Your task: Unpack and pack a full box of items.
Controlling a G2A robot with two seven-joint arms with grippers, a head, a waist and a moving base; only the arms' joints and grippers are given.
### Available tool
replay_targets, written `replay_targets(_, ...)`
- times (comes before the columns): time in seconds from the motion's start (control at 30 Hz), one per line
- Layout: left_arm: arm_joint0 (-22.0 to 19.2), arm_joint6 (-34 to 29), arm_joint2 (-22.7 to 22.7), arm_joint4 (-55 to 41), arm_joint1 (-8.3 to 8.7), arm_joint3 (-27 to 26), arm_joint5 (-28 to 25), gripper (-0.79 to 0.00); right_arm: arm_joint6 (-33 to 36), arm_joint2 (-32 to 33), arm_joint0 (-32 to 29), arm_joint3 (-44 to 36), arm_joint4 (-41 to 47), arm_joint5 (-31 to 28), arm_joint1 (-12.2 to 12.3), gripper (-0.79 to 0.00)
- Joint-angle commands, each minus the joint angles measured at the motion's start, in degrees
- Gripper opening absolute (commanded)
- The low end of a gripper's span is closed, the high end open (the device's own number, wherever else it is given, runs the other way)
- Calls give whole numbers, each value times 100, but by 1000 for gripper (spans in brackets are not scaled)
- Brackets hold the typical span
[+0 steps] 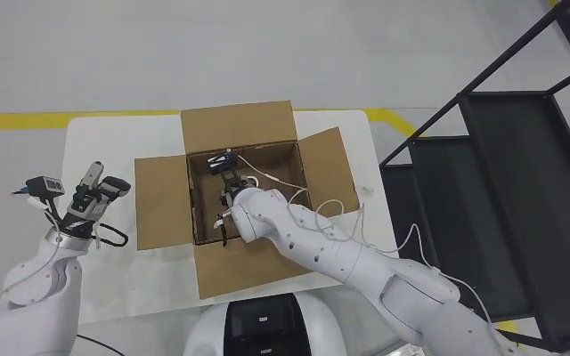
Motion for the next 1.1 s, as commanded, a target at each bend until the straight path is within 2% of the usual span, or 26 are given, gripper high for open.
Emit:
replay_targets(0.0,0,0,0,0,0,0,0,0,12,160,-140,-167,-47,-99,66,-785)
replay_targets(0.17,0,0,0,0,0,0,0,0,50,560,-560,-876,-263,-406,249,-785)
replay_targets(0.33,0,0,0,0,0,0,0,0,311,1125,-1196,-2196,-819,-660,522,-785)
replay_targets(0.53,0,0,0,0,0,0,0,0,673,2038,-2399,-4127,-1552,-1095,876,-785)
replay_targets(0.77,0,0,0,0,0,0,0,0,698,3325,-3930,-5786,-2042,-1517,1161,-785)
replay_targets(0.9,0,0,0,0,0,0,0,0,442,4041,-4520,-6007,-2083,-1429,1226,-785)
replay_targets(1.07,0,0,0,0,0,0,0,0,119,4894,-5053,-6007,-1643,-1419,1264,-785)
